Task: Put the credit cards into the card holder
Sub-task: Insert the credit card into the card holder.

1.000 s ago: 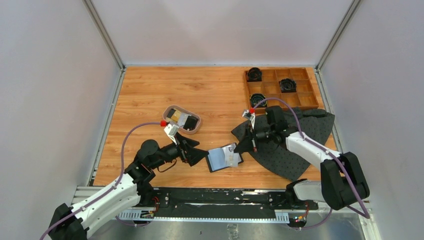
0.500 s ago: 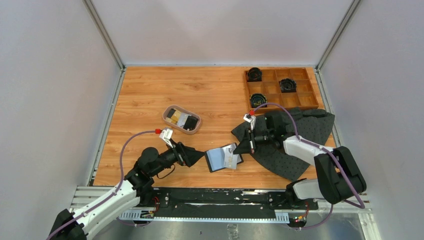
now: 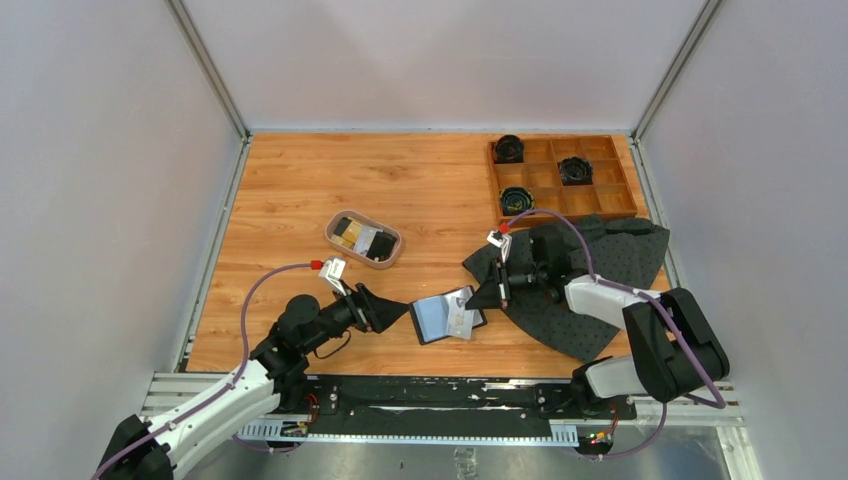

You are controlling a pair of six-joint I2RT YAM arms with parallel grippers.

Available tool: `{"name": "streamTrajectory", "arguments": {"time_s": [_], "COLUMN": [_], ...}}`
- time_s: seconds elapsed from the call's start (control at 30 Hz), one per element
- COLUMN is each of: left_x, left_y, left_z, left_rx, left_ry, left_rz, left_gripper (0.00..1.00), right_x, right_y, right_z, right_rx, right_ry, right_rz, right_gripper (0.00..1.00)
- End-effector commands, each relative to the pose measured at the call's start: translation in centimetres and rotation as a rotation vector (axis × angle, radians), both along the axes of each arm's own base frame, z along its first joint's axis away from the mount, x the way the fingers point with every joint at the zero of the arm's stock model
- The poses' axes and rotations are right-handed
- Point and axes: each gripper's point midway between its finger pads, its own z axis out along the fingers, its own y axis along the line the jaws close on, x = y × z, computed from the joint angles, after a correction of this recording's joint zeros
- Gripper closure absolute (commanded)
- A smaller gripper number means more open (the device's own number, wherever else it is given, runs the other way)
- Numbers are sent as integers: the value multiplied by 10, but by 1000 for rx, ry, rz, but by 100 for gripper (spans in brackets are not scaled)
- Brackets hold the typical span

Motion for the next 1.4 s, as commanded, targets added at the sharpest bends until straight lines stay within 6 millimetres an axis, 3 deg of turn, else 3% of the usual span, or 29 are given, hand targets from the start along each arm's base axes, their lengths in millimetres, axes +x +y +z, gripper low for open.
{"name": "streamTrajectory", "arguments": {"time_s": [0.0, 1.0, 1.2, 1.37], "left_x": [0, -4, -4, -4], "left_y": [1, 0, 0, -3], "left_z": [-5, -25, -33, -39], "left_rx": [3, 30, 48, 74], "left_ry": [19, 102, 142, 177], "left_rz": [5, -8, -3, -11], "left_gripper": [0, 2, 5, 16], "right_x": [1, 23, 35, 43], "right_y": [2, -1, -2, 1], "right_z": [-1, -11, -14, -10], "right_rx": [-5, -85, -112, -107], "right_ry": [-8, -8, -22, -18], "right_rz": [9, -107, -152, -150], "right_gripper": [100, 100, 100, 100]}}
